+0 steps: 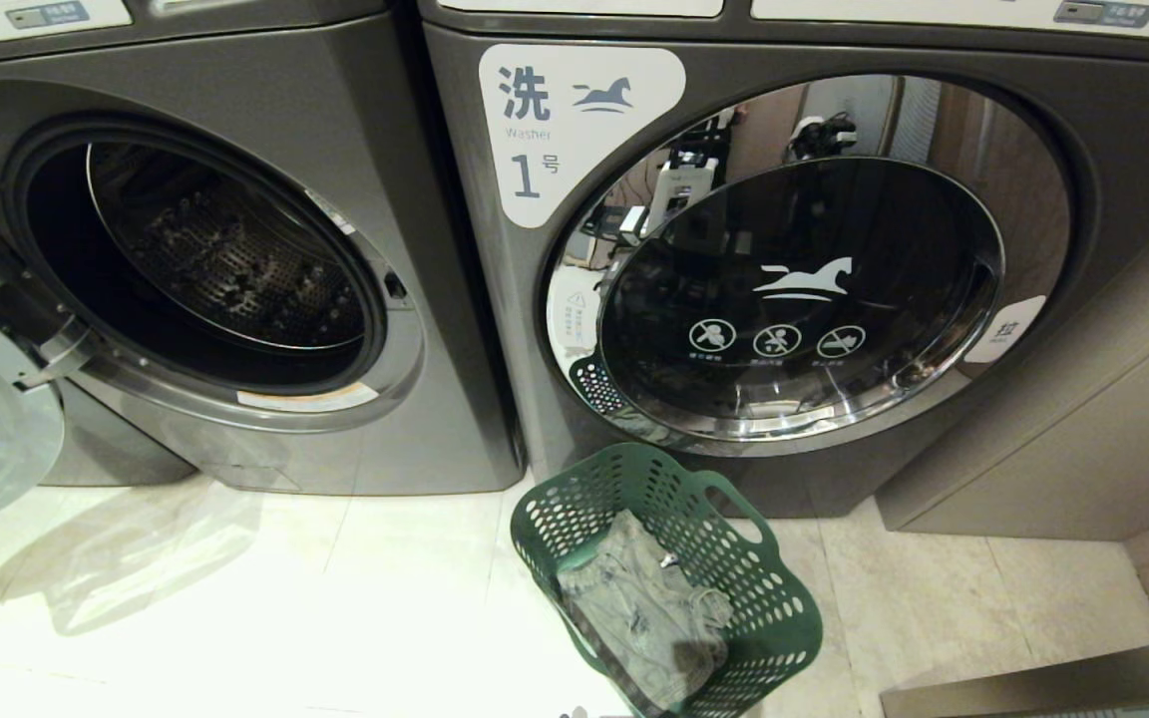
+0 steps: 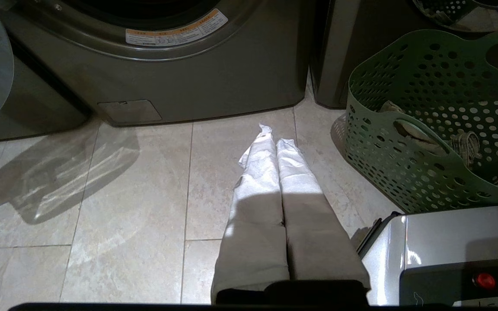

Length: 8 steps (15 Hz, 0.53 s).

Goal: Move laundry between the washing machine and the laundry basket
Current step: Pick a cloth and place it into the basket

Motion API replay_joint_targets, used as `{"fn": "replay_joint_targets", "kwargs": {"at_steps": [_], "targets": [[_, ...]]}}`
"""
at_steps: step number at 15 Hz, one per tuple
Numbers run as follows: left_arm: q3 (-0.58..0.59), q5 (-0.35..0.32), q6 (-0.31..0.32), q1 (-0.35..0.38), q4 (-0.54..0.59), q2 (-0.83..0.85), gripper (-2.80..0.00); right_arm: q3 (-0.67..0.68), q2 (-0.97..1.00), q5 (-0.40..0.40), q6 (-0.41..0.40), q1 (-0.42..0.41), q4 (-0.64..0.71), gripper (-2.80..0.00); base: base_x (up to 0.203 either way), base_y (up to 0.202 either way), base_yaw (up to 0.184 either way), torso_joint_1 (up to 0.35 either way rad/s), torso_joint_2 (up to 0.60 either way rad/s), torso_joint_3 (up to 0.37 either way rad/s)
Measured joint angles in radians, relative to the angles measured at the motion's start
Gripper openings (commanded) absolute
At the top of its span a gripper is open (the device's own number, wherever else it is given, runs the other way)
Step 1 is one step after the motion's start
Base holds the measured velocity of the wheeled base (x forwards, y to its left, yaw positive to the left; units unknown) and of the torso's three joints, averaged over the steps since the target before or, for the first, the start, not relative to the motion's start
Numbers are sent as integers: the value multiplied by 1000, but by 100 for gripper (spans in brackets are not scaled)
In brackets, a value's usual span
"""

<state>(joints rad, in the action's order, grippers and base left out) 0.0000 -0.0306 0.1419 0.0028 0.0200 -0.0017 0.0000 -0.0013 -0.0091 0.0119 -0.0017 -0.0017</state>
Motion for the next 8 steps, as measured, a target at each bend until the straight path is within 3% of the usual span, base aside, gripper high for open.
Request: {"fn": "replay_joint_targets", "kwargs": {"at_steps": [8], "targets": [[0,1,-1,0,0,0,-280,0,0,0,0,0,0,-280,0,0,0,0,0,0]]}}
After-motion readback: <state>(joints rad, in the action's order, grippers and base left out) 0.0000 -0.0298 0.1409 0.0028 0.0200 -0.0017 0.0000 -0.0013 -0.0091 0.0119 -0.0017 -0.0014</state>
